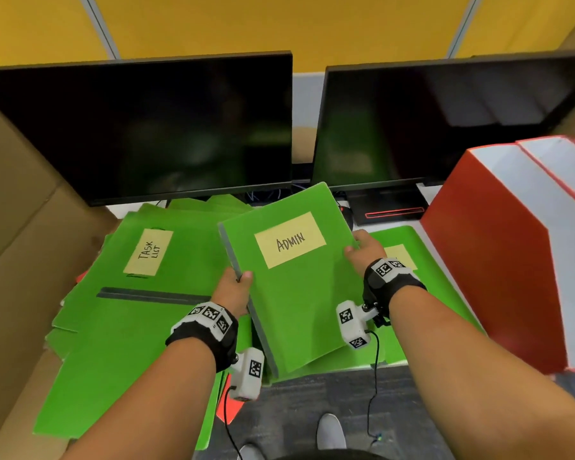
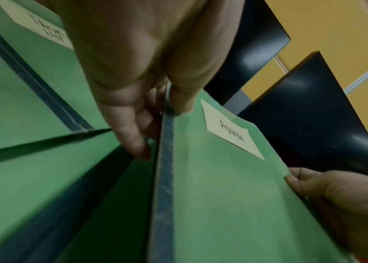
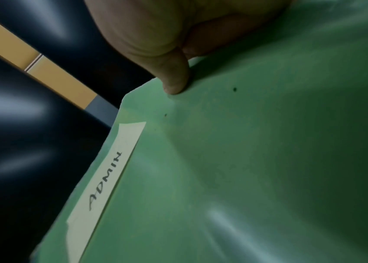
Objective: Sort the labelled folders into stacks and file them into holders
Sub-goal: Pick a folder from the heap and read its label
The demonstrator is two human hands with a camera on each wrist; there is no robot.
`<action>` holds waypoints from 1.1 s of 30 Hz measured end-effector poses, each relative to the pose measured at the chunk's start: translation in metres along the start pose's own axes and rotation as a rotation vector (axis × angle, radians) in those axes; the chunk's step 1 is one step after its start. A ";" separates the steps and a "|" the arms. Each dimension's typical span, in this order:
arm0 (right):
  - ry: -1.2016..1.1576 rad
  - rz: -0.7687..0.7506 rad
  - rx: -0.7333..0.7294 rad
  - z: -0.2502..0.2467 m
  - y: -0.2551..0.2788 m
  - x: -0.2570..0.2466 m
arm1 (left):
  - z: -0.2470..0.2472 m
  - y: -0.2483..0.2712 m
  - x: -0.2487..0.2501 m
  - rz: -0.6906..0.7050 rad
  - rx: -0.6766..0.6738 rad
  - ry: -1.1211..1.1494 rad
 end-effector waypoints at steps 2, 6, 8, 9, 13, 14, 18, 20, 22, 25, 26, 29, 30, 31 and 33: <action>0.029 0.006 0.061 -0.013 -0.003 0.009 | 0.015 -0.005 0.000 -0.044 -0.115 0.034; 0.140 0.063 0.150 -0.042 -0.010 0.025 | 0.036 -0.021 -0.005 0.008 -0.013 -0.256; 0.172 0.094 0.180 -0.058 -0.012 0.032 | 0.041 -0.029 -0.012 -0.007 0.074 -0.377; 0.182 0.108 0.190 -0.066 -0.013 0.036 | 0.045 -0.031 -0.015 -0.037 0.094 -0.405; 0.168 0.192 0.254 -0.094 -0.013 0.058 | 0.056 -0.033 -0.018 -0.098 0.156 -0.504; 0.172 0.218 0.251 -0.098 -0.014 0.064 | 0.058 -0.034 -0.018 -0.106 0.172 -0.521; 0.235 0.284 0.204 -0.100 -0.012 0.096 | 0.064 -0.037 -0.019 -0.136 0.240 -0.523; 0.279 0.327 0.198 -0.097 -0.007 0.115 | 0.064 -0.037 -0.021 -0.132 0.249 -0.498; 0.323 0.371 0.197 -0.091 -0.002 0.134 | 0.063 -0.039 -0.022 -0.132 0.259 -0.486; 0.423 0.363 0.200 -0.086 0.001 0.144 | 0.059 -0.046 -0.020 -0.167 0.288 -0.467; 0.452 0.329 0.188 -0.084 0.000 0.141 | 0.058 -0.048 -0.019 -0.182 0.288 -0.459; 0.544 0.147 0.017 -0.062 -0.007 0.122 | 0.058 -0.052 -0.017 -0.219 0.271 -0.420; 0.541 0.093 -0.074 -0.048 -0.008 0.116 | 0.058 -0.052 -0.015 -0.230 0.269 -0.407; 0.523 0.060 -0.172 -0.034 -0.007 0.111 | 0.058 -0.052 -0.014 -0.241 0.272 -0.396; 0.486 0.030 -0.347 -0.006 -0.004 0.109 | 0.059 -0.051 -0.011 -0.261 0.287 -0.375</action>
Point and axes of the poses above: each hand's wrist, its own y-axis away from the middle knuckle, its own z-axis out of the palm, x = y × z, the point moved 4 cm from there along -y, towards the middle knuckle, and after that the axes turned 14 degrees about -z, right-handed, at the moved point
